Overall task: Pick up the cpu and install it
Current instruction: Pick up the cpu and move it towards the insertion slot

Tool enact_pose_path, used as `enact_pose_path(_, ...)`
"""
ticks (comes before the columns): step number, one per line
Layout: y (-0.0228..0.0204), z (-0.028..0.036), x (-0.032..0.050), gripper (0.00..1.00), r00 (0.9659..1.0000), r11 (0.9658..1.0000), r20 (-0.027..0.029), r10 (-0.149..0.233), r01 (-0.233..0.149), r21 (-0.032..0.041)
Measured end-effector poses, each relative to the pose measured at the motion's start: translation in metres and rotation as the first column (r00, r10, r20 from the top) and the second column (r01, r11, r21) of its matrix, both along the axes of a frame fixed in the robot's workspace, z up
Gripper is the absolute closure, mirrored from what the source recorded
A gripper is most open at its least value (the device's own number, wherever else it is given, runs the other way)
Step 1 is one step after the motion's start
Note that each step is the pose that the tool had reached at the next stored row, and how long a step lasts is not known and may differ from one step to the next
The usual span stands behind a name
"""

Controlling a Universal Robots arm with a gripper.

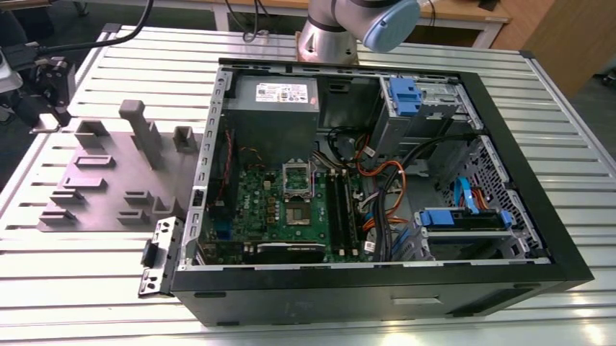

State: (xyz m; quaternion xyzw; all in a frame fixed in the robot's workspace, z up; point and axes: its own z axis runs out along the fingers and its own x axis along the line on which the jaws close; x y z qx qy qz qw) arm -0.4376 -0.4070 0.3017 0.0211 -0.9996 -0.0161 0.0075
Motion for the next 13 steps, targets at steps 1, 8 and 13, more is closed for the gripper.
enact_pose_path(1, 0.0, 0.0005, 0.0, 0.55, 1.0, 1.0, -0.0001, 0.0, 0.0, -0.0001)
enact_pose_path(8, 0.0, 0.0042, 0.0, 0.55, 1.0, 1.0, -0.0001, 0.0, 0.0, -0.0001)
enact_pose_path(13, 0.0, 0.008, 0.0, 0.55, 1.0, 1.0, -0.0001, 0.0, 0.0, 0.0)
